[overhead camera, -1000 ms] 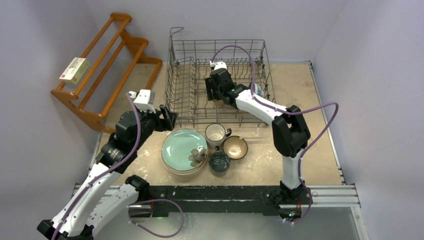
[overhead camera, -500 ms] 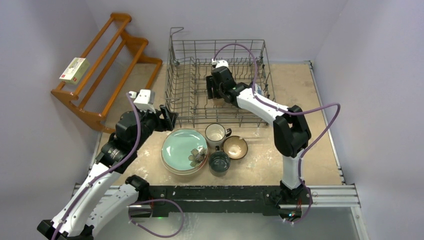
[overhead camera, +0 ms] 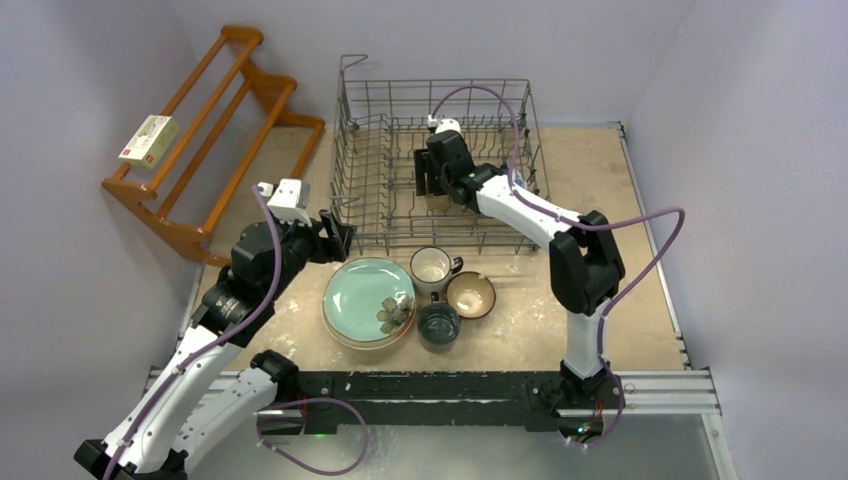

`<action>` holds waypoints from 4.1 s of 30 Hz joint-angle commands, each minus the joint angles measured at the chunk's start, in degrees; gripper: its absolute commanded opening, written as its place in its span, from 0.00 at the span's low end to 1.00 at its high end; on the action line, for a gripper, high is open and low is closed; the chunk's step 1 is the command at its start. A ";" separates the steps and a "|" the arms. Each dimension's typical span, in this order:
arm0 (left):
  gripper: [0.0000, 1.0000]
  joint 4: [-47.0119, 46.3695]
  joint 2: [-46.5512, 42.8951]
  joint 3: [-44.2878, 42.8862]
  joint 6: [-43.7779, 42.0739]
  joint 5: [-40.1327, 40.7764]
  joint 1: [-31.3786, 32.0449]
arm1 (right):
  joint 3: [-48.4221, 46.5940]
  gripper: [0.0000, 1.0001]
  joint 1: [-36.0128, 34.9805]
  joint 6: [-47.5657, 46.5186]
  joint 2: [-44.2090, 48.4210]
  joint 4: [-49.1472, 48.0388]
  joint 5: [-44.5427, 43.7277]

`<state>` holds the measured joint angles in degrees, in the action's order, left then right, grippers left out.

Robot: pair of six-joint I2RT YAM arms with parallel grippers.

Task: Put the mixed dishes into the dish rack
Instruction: Insert the bowl into the dish rack, then pick up the bowl from the center of the board.

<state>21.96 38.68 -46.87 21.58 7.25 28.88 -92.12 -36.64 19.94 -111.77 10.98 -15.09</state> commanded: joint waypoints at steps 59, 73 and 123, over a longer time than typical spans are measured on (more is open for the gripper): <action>0.69 -1.48 1.54 0.27 -0.58 -2.06 -1.13 | 12.03 0.53 1.05 1.48 8.76 -10.18 -15.31; 0.69 -1.48 1.60 0.31 -0.58 -2.32 -1.38 | 12.06 0.55 0.70 1.96 12.10 -10.81 -9.92; 0.74 -0.99 3.32 0.03 -0.59 -1.41 -1.44 | 29.12 0.99 0.70 10.61 59.34 15.56 -0.92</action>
<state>21.98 41.89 -46.87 21.58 5.34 27.77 -64.66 -36.25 26.44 -53.04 18.74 -15.97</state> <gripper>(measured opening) 0.735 0.987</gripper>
